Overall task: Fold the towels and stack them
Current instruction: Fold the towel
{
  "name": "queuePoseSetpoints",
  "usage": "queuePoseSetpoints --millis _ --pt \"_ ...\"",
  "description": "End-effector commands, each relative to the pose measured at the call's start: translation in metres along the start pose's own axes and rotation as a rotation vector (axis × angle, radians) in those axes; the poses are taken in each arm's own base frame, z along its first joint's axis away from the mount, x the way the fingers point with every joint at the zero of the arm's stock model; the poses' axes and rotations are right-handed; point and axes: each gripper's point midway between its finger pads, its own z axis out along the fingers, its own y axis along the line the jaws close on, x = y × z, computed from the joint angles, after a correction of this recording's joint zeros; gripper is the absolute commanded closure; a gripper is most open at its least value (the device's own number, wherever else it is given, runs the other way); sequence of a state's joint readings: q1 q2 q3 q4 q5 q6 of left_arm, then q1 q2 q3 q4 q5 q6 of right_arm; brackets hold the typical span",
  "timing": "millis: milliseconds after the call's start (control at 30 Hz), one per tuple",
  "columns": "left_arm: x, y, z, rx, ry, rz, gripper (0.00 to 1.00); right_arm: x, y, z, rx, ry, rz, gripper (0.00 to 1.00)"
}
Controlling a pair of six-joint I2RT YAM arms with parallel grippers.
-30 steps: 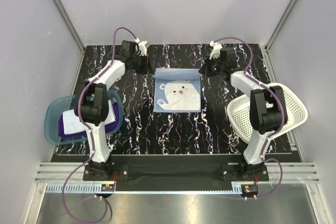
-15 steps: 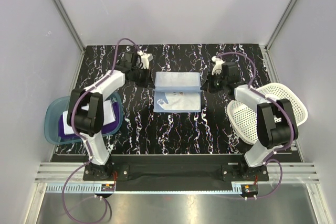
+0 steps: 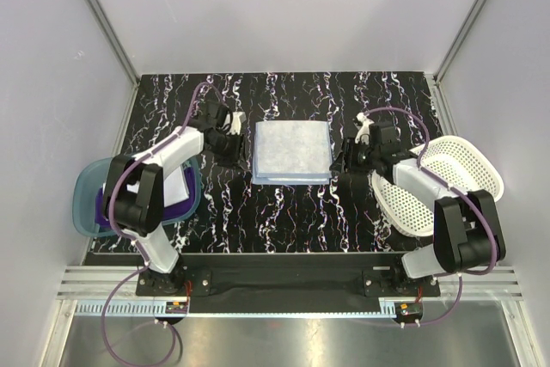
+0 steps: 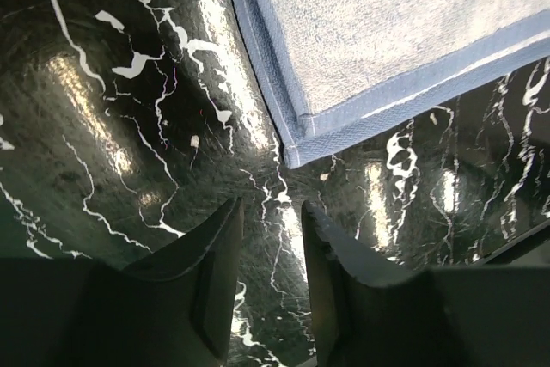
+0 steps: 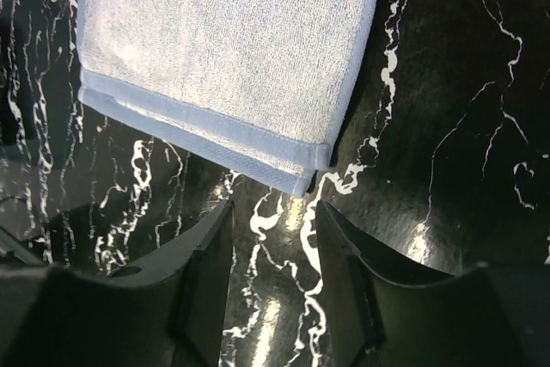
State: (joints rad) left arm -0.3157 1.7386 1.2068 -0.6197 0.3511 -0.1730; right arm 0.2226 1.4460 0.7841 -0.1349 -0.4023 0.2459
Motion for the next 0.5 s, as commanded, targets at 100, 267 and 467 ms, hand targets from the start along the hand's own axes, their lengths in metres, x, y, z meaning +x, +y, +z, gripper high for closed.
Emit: queuePoseSetpoints --millis 100,267,467 --pt "-0.019 -0.030 -0.004 0.032 -0.094 -0.039 0.61 -0.027 0.002 -0.003 0.088 -0.007 0.159 0.51" --pt "-0.014 -0.041 0.023 0.013 -0.068 -0.067 0.60 -0.028 -0.014 0.023 0.149 0.063 0.199 0.55" --pt "-0.017 -0.027 0.038 -0.048 -0.085 -0.118 0.60 -0.012 -0.026 0.044 0.150 0.129 0.197 0.59"
